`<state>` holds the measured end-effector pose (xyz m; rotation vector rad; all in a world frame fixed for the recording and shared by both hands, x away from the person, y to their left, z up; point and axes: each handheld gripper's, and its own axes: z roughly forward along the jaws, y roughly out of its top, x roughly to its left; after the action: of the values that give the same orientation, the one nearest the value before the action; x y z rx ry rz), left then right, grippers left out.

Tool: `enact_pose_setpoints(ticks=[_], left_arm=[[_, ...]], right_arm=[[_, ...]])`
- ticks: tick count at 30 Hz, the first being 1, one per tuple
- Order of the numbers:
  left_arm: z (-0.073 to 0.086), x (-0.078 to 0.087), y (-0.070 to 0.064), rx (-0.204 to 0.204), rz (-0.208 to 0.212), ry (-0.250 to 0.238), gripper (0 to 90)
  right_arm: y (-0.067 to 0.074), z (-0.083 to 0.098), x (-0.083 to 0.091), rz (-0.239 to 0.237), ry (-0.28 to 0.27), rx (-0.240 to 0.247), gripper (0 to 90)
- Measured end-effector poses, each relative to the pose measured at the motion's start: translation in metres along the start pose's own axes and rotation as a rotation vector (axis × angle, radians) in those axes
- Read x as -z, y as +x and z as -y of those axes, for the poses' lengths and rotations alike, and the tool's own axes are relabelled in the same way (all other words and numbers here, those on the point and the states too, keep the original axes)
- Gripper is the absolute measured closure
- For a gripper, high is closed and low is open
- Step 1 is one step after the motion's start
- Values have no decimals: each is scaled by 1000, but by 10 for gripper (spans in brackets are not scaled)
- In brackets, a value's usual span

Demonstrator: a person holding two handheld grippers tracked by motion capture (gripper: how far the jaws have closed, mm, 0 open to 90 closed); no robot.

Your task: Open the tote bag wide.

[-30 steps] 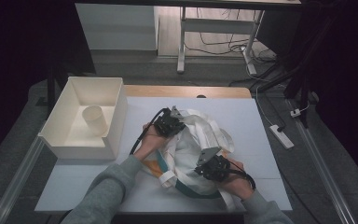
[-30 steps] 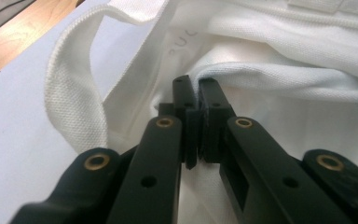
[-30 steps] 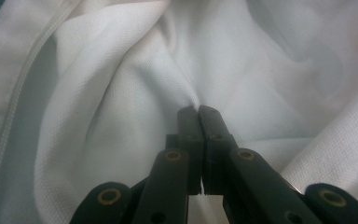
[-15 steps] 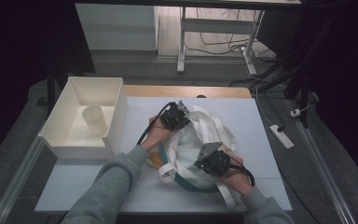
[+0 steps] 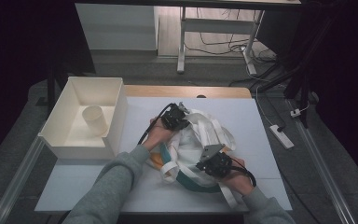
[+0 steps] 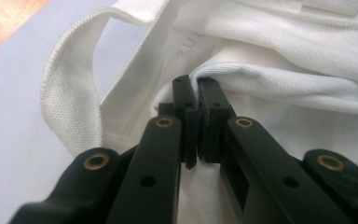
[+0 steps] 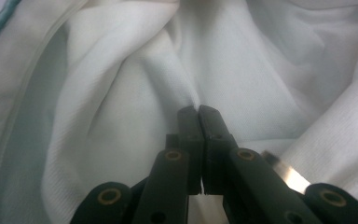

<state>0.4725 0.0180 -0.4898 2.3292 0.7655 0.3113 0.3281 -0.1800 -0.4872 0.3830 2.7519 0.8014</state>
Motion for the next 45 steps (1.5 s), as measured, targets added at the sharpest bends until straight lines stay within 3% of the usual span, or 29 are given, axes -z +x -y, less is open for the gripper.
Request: enact_pose_setpoints(ticks=[5,9,11,14,17,21,24,27,30,34,37,39,42,45], left_arm=[[2,-6,1,13,6,9,862],[2,-3,0,10,7,1,855],[1,2,-1,4,11,-10,842],[0,18,-6,7,37,-61,789],[-2,39,-15,-34,45,-99,682],[3,66,-26,-26,78,-157,675],[11,78,-33,-31,90,-151,723],[19,83,-41,-19,117,-128,828],[25,83,-49,-31,130,-90,883],[31,72,-57,-44,135,-40,884],[36,62,-60,-47,136,2,884],[39,55,-61,-63,121,46,884],[42,54,-61,-60,115,55,884],[45,54,-61,-72,74,79,885]], right_arm=[[0,1,1,-13,22,18,896],[-2,3,-1,-20,14,6,888],[-3,4,0,-26,-10,-14,845],[-7,3,8,-51,-72,-69,687],[-10,-2,20,-24,-137,-109,636],[-14,-10,31,55,-192,-127,637],[-17,-16,32,109,-194,-120,694],[-21,-23,27,133,-182,-119,784],[-26,-28,19,118,-149,-130,900],[-28,-34,4,127,-74,-134,900],[-31,-33,-5,179,-10,-127,900],[-35,-28,-7,190,15,-150,900],[-40,-20,-7,197,33,-194,900],[-42,-15,-5,234,61,-201,900]])
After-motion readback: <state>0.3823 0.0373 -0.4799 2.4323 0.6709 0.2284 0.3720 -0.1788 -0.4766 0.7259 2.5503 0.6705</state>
